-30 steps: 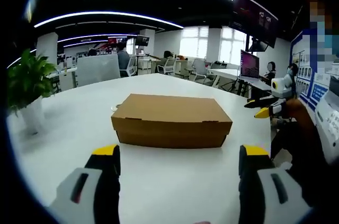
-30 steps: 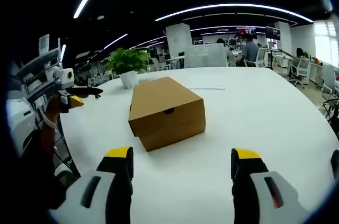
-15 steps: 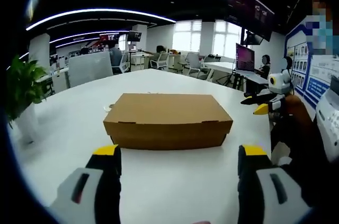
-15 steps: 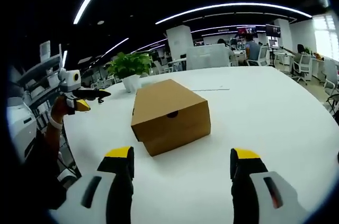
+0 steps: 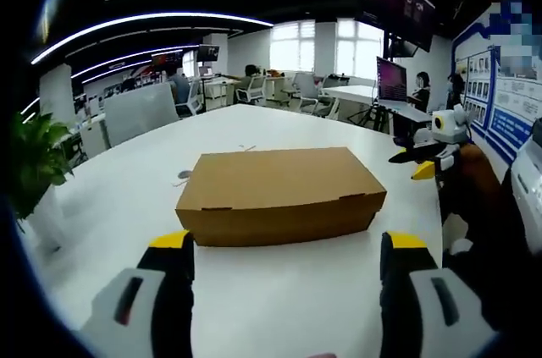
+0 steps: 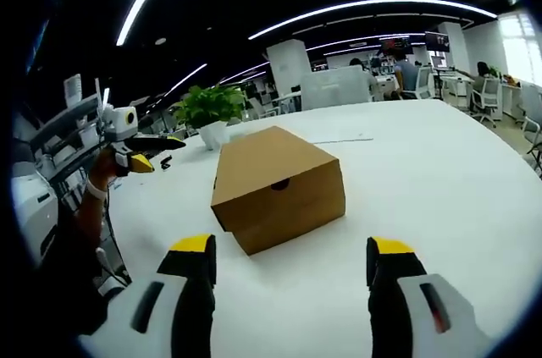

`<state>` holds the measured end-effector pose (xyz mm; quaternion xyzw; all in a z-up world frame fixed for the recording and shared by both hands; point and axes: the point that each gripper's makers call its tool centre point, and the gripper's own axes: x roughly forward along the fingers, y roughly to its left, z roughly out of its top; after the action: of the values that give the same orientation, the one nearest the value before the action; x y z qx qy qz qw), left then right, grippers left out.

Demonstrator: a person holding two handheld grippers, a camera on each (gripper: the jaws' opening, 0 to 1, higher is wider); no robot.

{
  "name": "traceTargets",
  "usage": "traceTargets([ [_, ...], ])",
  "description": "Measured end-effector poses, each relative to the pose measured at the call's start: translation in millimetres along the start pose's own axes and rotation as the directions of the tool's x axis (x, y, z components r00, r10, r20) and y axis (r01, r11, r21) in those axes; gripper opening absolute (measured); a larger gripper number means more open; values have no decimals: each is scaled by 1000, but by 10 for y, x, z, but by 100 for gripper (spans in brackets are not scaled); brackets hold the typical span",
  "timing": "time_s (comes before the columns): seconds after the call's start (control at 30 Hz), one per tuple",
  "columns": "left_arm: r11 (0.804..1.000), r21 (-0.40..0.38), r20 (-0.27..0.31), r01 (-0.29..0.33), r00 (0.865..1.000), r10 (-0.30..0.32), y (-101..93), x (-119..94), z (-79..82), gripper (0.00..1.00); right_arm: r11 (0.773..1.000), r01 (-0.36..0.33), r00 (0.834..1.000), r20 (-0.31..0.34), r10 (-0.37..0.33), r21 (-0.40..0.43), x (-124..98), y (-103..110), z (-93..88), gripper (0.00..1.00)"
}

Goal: Operate the shoe box by opening the lid, removing the specified soft item, and placing it in the target area until the item is outside and the box remains undamaged.

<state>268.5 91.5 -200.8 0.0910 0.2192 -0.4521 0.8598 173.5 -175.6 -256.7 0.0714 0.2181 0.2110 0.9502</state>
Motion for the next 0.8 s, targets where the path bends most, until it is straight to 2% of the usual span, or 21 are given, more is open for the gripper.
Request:
traceTargets([
  [0.23,999,-14,12,46,999,-45,100,-43,222,90,1000,-18,1000,4,18,-3,63,60,42,74],
  [0.27,998,-17,20,53,998,-53,107,-49,257,89,1000,-20,1000,5,20,-3,70,67,48,74],
  [0.33,997,-41,69,72,995,-69,116,-60,385,88,1000,-25,1000,7,25,-4,83,86,61,74],
  [0.47,1000,12,75,14,997,-15,240,-56,462,89,1000,-31,999,21,31,0,81,113,100,75],
  [0.53,1000,4,70,12,997,-12,288,-48,491,89,999,-31,999,37,30,26,63,114,132,75],
  [0.63,999,4,51,41,998,-41,321,-31,515,88,999,-27,999,38,26,19,59,112,124,74],
  [0.8,996,-27,9,84,996,-84,436,37,552,88,999,-24,1000,16,23,26,117,87,60,74],
])
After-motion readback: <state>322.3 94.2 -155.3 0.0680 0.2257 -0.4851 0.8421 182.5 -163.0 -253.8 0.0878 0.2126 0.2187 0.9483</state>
